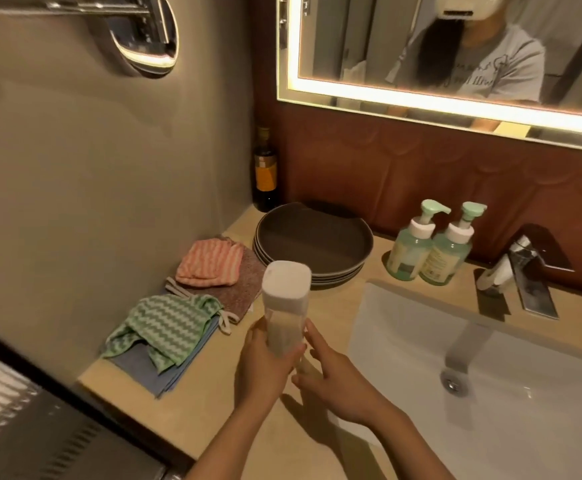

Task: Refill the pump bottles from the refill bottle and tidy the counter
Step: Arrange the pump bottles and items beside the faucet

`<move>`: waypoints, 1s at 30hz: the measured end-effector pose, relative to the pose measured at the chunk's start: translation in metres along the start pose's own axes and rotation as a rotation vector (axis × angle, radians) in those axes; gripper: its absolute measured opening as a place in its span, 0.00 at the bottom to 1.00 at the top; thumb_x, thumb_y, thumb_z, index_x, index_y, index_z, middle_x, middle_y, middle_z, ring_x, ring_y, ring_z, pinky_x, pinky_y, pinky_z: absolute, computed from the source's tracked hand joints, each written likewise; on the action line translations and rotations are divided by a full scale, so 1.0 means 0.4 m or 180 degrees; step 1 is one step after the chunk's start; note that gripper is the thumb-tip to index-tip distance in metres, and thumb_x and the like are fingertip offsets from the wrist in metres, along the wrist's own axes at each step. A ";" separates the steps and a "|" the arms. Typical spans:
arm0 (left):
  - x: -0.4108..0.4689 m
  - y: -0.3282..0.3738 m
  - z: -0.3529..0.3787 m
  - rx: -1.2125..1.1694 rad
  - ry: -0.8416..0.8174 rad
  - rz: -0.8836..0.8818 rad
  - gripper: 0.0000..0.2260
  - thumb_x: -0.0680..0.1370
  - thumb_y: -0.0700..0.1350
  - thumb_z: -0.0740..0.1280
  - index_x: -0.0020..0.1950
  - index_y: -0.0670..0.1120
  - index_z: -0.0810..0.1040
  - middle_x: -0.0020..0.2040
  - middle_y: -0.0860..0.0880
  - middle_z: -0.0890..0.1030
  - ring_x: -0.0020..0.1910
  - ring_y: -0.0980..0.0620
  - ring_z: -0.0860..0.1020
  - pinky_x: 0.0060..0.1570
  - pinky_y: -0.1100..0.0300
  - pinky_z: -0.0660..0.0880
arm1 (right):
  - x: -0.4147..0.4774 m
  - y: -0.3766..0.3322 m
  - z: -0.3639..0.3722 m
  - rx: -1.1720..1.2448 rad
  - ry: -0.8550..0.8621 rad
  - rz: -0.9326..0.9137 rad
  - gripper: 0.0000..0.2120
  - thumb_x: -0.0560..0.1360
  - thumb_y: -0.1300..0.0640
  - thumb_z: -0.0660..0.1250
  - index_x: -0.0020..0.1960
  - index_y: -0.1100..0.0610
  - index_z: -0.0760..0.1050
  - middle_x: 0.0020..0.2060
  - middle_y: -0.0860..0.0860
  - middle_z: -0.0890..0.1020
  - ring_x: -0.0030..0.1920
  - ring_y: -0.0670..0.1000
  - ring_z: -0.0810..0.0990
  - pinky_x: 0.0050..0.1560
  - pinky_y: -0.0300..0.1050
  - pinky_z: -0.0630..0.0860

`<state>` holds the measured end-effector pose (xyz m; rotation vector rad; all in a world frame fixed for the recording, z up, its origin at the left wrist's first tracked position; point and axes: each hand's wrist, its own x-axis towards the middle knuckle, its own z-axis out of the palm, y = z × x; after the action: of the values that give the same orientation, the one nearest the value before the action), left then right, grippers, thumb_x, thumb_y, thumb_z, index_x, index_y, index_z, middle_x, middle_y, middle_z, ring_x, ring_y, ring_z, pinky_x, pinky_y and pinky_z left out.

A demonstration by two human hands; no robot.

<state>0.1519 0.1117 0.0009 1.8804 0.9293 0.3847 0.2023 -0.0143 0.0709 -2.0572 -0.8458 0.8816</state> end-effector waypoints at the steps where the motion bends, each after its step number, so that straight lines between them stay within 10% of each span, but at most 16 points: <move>1: 0.014 0.006 0.008 0.0084 -0.0066 0.0113 0.28 0.64 0.60 0.74 0.59 0.53 0.71 0.55 0.53 0.78 0.51 0.51 0.79 0.46 0.50 0.78 | 0.007 0.006 0.000 -0.0004 0.0068 0.0063 0.40 0.78 0.55 0.63 0.75 0.43 0.36 0.72 0.42 0.62 0.70 0.48 0.66 0.49 0.24 0.64; 12: 0.189 0.119 0.114 0.0631 -0.0700 0.0501 0.29 0.66 0.60 0.73 0.63 0.54 0.69 0.58 0.52 0.78 0.58 0.47 0.76 0.56 0.49 0.74 | 0.104 0.022 -0.096 0.0257 0.0865 0.0413 0.34 0.79 0.54 0.61 0.76 0.46 0.43 0.74 0.48 0.61 0.71 0.54 0.65 0.62 0.39 0.65; 18: 0.174 0.075 0.142 -0.0006 -0.0670 -0.0019 0.48 0.61 0.54 0.78 0.73 0.62 0.51 0.73 0.50 0.61 0.71 0.42 0.63 0.62 0.40 0.70 | 0.073 0.122 -0.125 0.0548 0.1265 0.0832 0.33 0.77 0.52 0.65 0.76 0.54 0.54 0.75 0.52 0.60 0.73 0.53 0.62 0.69 0.48 0.62; 24: -0.051 0.064 0.148 -0.0464 -0.0306 -0.0099 0.21 0.72 0.42 0.72 0.63 0.51 0.70 0.62 0.49 0.73 0.62 0.48 0.71 0.59 0.46 0.72 | -0.089 0.244 -0.125 0.1060 0.1745 0.1020 0.24 0.77 0.56 0.65 0.71 0.56 0.66 0.69 0.51 0.71 0.66 0.50 0.71 0.63 0.44 0.70; 30: -0.231 0.171 0.246 -0.0555 -0.2032 0.0288 0.10 0.76 0.38 0.68 0.55 0.48 0.75 0.54 0.51 0.77 0.57 0.52 0.74 0.53 0.61 0.71 | -0.342 0.344 -0.135 0.1033 0.2208 0.1159 0.19 0.77 0.55 0.65 0.67 0.54 0.71 0.62 0.48 0.76 0.59 0.45 0.76 0.61 0.38 0.71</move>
<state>0.1811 -0.0350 0.0241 1.7239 0.3684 -0.0882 0.2077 -0.2108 0.0283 -2.0358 0.0445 0.3846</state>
